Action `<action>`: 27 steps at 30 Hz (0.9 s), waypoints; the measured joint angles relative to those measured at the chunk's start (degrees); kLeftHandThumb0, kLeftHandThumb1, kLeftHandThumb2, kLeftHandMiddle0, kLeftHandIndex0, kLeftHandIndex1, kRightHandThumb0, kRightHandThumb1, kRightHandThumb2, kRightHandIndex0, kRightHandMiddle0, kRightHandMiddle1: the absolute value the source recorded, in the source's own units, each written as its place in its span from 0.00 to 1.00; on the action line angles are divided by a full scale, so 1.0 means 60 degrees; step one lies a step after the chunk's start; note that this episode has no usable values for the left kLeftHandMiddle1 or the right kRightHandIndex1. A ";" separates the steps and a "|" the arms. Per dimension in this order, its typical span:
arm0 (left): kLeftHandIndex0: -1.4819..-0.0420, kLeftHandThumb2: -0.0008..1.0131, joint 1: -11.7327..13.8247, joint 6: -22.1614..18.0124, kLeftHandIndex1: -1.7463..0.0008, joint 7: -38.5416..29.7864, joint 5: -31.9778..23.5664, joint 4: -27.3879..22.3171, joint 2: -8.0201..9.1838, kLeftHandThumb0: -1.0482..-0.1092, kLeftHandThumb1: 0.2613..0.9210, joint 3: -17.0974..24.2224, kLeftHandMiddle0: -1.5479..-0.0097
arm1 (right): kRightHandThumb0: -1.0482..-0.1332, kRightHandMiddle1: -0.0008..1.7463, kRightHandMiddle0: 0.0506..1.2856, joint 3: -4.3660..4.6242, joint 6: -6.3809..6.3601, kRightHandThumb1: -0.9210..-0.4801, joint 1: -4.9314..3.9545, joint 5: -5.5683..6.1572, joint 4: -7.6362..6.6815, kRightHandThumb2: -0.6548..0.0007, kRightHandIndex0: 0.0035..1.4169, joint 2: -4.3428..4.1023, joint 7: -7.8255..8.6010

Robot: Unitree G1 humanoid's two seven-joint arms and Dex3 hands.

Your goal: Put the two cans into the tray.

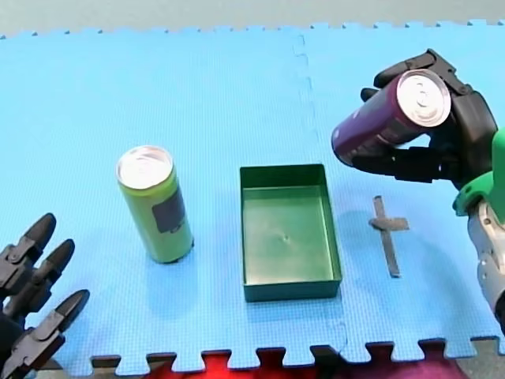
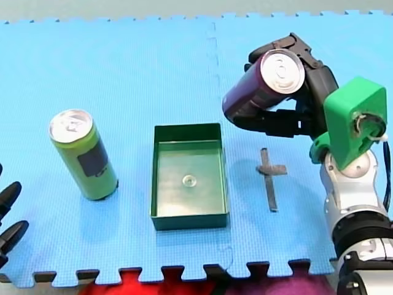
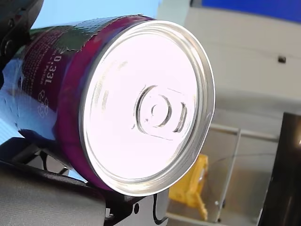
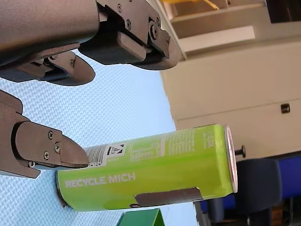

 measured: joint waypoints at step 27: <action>0.71 0.10 -0.0007 0.0059 0.99 0.0017 0.0063 -0.0141 -0.0019 0.00 1.00 -0.0028 0.71 | 0.88 1.00 0.40 0.0467 0.0161 0.24 -0.0058 -0.0200 -0.0069 1.00 0.66 0.0675 -0.0275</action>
